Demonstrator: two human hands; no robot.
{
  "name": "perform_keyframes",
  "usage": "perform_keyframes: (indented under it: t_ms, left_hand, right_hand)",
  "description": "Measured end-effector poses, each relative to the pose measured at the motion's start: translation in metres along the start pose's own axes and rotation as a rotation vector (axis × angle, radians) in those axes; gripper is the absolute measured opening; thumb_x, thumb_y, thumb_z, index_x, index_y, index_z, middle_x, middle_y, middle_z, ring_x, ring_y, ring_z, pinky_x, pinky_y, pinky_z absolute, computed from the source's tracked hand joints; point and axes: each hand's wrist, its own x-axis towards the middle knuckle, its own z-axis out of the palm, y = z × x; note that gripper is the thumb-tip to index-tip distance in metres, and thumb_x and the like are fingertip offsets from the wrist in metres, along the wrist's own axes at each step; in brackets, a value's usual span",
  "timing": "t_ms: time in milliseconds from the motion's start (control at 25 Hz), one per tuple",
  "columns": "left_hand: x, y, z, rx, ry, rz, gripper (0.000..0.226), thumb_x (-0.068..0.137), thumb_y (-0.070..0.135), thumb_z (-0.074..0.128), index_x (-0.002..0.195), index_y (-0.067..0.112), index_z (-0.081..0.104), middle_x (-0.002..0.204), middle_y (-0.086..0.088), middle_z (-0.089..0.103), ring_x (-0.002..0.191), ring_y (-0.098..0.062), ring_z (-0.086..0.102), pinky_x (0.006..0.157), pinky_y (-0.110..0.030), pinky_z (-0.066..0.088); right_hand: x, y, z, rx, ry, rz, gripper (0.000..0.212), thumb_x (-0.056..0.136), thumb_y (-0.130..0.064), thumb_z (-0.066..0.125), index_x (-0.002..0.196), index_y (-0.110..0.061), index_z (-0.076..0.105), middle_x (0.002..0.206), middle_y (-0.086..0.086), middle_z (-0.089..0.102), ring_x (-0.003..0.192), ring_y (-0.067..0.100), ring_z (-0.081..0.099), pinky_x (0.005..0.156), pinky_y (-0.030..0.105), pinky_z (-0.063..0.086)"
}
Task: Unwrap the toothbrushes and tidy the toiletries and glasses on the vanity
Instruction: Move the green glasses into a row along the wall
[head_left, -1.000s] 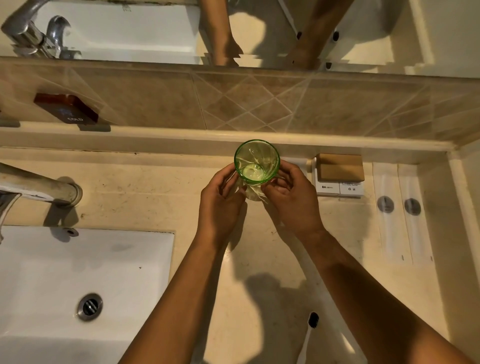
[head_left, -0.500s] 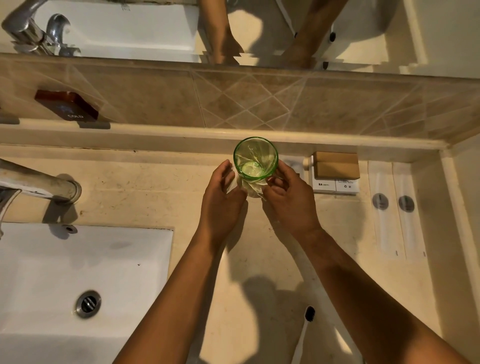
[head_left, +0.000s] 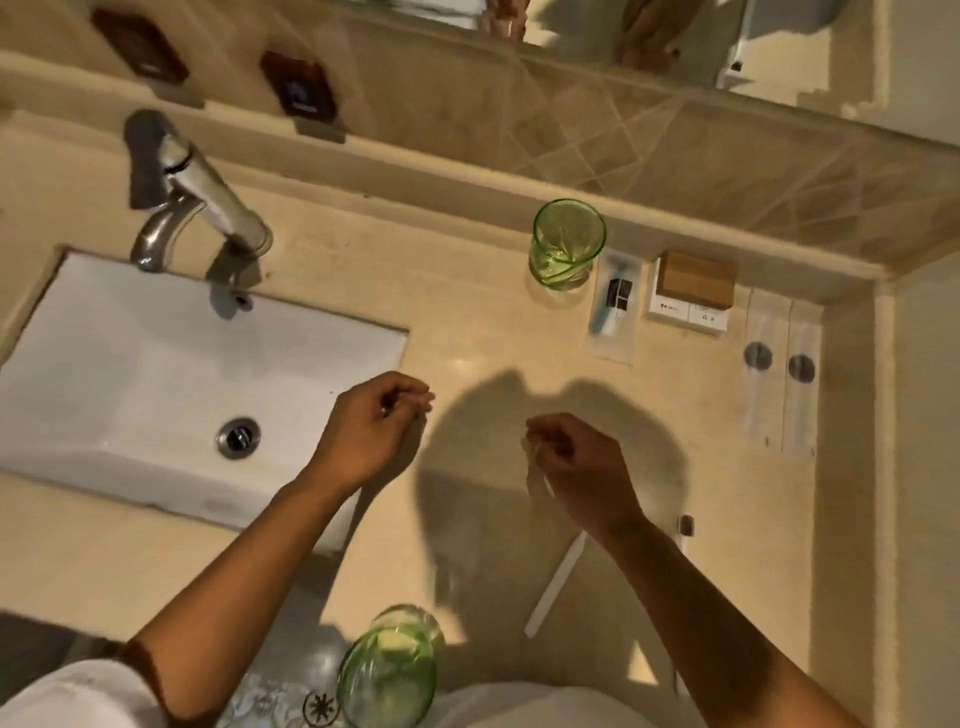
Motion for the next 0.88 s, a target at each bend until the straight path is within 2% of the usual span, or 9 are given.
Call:
perform_keyframes:
  t_ms: [160,360,520,680,800,880]
  left_hand:
    - [-0.081,-0.056,-0.021,0.003,0.037,-0.101,0.025,0.093,0.012,0.053,0.092,0.023,0.075,0.088,0.006,0.078,0.085,-0.007,0.072,0.082,-0.039,0.058]
    - [-0.163,-0.107,-0.013,-0.024,0.06,-0.212,0.029,0.098,0.007,0.051,0.095,0.022,0.076,0.089,0.004,0.077,0.087,-0.009,0.072,0.089,-0.039,0.058]
    - [-0.207,-0.12,-0.004,-0.095,0.157,-0.239,0.027,0.098,0.003,0.052,0.098,0.021,0.073,0.096,0.004,0.077,0.092,-0.005,0.071,0.091,-0.037,0.058]
    - [-0.244,-0.112,0.01,-0.233,0.271,-0.273,0.028,0.097,0.0,0.055,0.114,0.017,0.068,0.106,0.004,0.074,0.105,-0.016,0.069,0.093,-0.039,0.058]
    - [-0.266,-0.107,0.026,-0.309,0.322,-0.26,0.032,0.096,-0.001,0.057,0.123,0.013,0.065,0.115,-0.001,0.072,0.107,-0.019,0.069,0.09,-0.042,0.06]
    - [-0.276,-0.099,0.036,-0.362,0.322,-0.245,0.034,0.095,-0.004,0.058,0.123,0.013,0.064,0.116,0.0,0.071,0.107,-0.02,0.07,0.087,-0.039,0.061]
  right_hand:
    - [-0.058,0.021,0.029,-0.119,-0.174,-0.039,0.025,0.091,-0.011,0.065,0.112,-0.025,0.07,0.105,-0.012,0.072,0.095,-0.005,0.065,0.079,0.006,0.049]
    - [-0.097,0.037,0.055,-0.194,-0.345,-0.138,0.039,0.087,-0.008,0.066,0.123,-0.022,0.065,0.115,-0.006,0.068,0.097,0.005,0.067,0.086,0.022,0.057]
    - [-0.123,0.05,0.075,-0.248,-0.415,-0.354,0.056,0.08,0.003,0.065,0.134,-0.01,0.058,0.129,0.008,0.063,0.107,0.016,0.066,0.087,0.012,0.051]
    - [-0.137,0.054,0.087,-0.222,-0.52,-0.277,0.068,0.081,-0.012,0.073,0.144,-0.02,0.048,0.137,0.003,0.054,0.098,0.014,0.064,0.081,0.025,0.055]
    - [-0.146,0.05,0.093,-0.164,-0.538,-0.272,0.066,0.077,-0.02,0.07,0.14,-0.029,0.051,0.134,0.0,0.055,0.093,0.011,0.068,0.076,0.022,0.056]
    - [-0.155,0.051,0.095,-0.098,-0.53,-0.285,0.066,0.077,-0.02,0.07,0.139,-0.031,0.051,0.133,-0.001,0.056,0.094,0.01,0.069,0.076,0.024,0.059]
